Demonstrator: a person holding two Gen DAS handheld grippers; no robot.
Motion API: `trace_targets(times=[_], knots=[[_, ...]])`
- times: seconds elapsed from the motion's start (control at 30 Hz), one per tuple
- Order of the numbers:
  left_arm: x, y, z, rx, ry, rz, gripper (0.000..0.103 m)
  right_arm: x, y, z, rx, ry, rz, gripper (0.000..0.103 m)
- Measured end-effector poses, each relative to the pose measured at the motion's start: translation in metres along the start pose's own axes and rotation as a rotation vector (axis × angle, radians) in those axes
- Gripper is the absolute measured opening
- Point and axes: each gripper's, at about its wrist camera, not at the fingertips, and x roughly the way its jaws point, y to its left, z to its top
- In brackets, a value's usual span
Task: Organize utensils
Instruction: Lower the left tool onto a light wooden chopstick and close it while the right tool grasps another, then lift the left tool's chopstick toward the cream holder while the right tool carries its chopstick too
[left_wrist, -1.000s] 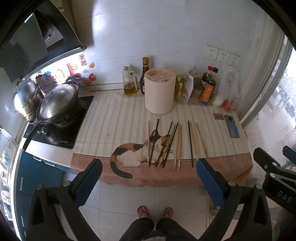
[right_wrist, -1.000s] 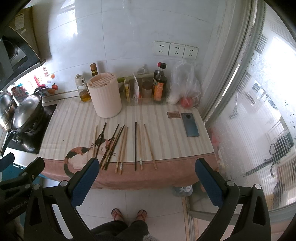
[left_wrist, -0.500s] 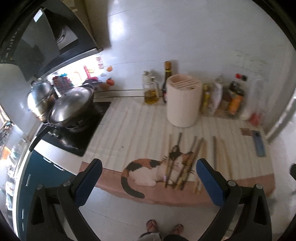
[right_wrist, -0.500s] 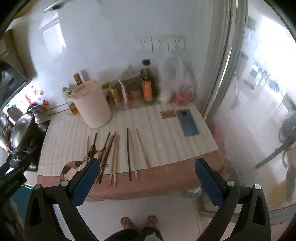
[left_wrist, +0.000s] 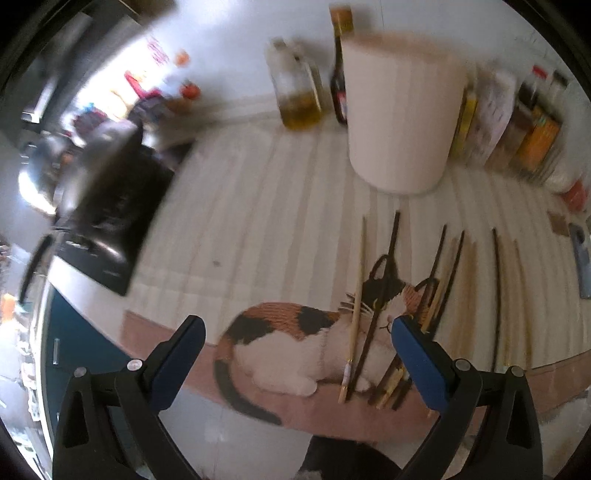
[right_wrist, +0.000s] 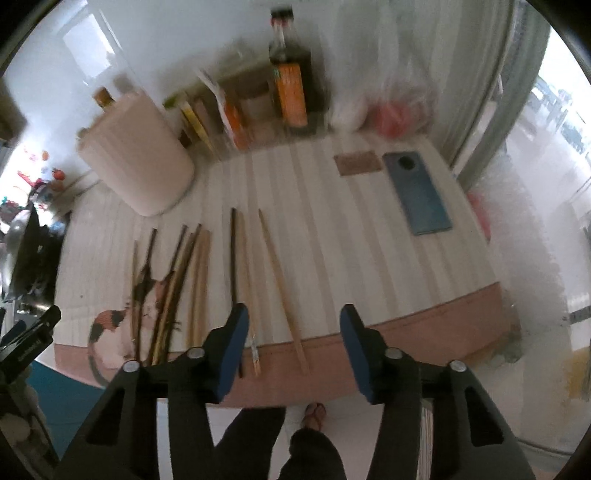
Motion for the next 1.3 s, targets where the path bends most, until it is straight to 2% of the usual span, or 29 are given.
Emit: trace_targets(times=[0.13,0.23,0.27,0.5,0.63,0.7,0.77,0.93,1.03,1.17,1.3], knots=[[0.050,-0.009,0.017,0.034,0.087,-0.056,0.100,0.054,0.005,0.018,0.007,0.080,0.003,0.050],[0.081,-0.019,0.027,0.067,0.144,-0.100,0.079,0.089,0.012,0.028,0.012,0.134,0.002,0.050],[0.092,-0.023,0.031,0.080,0.167,-0.116,0.075,0.099,0.014,0.030,0.010,0.151,-0.002,0.050],[0.126,-0.035,0.039,0.132,0.193,-0.146,0.072,0.160,0.029,0.043,-0.019,0.224,-0.057,0.050],[0.128,-0.043,0.041,0.159,0.193,-0.186,0.063,0.181,0.036,0.042,-0.048,0.262,-0.075,0.050],[0.128,-0.048,0.038,0.184,0.191,-0.186,0.047,0.191,0.039,0.041,-0.068,0.281,-0.089,0.050],[0.131,-0.049,0.034,0.185,0.205,-0.192,0.033,0.193,0.046,0.038,-0.100,0.268,-0.115,0.045],[0.130,-0.039,0.032,0.152,0.207,-0.210,0.011,0.194,0.054,0.032,-0.124,0.282,-0.127,0.009],[0.131,-0.027,0.036,0.130,0.219,-0.199,0.007,0.194,0.047,0.031,-0.089,0.294,-0.125,0.007],[0.131,-0.001,0.038,0.078,0.237,-0.182,0.006,0.190,0.030,0.035,-0.028,0.326,-0.116,0.007],[0.128,0.006,0.038,0.078,0.240,-0.175,0.006,0.189,0.020,0.034,-0.010,0.349,-0.088,0.007]])
